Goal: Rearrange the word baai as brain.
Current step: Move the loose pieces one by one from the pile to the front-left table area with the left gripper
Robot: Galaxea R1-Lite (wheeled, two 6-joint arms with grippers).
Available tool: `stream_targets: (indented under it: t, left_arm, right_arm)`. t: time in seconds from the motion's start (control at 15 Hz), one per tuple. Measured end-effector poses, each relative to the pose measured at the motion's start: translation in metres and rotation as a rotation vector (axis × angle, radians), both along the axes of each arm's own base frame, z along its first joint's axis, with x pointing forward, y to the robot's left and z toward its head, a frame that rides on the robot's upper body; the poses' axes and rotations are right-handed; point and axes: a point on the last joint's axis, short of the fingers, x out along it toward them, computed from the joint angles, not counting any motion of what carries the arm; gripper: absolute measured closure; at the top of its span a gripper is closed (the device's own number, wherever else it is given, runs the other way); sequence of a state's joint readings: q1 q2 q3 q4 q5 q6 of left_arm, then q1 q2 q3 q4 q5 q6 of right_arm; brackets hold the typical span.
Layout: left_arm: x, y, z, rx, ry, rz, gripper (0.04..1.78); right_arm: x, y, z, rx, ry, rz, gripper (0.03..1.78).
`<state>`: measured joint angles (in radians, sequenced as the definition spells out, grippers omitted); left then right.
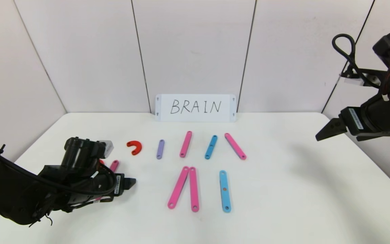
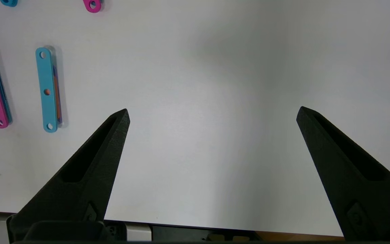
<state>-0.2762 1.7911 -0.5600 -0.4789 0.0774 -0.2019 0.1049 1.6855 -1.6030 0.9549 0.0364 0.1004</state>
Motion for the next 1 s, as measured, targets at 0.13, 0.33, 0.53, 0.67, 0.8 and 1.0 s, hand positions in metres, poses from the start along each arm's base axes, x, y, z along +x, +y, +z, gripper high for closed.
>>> stream_targets:
  t: [0.13,0.33,0.53,0.67,0.8,1.0]
  left_arm:
    - [-0.002,-0.003,0.0,0.002,0.002,-0.011,0.13]
    - [-0.003,-0.005,0.0,0.004,-0.003,-0.018,0.13]
    - [-0.002,-0.004,0.007,0.001,-0.028,-0.016,0.13]
    - [-0.002,-0.003,0.01,0.005,-0.042,-0.007,0.13]
    - [-0.001,-0.003,0.011,0.026,-0.052,0.008,0.13]
    - [0.006,-0.004,0.019,0.029,-0.086,0.006,0.13]
  right_arm:
    - [0.0,0.0,0.0,0.001,0.0,-0.002,0.09]
    - [0.0,-0.001,0.0,0.001,0.0,-0.002,0.09]
    - [0.0,0.0,0.0,0.001,0.0,-0.001,0.09]
    - [0.0,0.0,0.0,0.001,0.0,0.002,0.09]
    - [0.0,0.001,0.0,0.0,0.001,0.004,0.09]
    - [0.0,0.001,0.0,0.001,0.002,0.005,0.09]
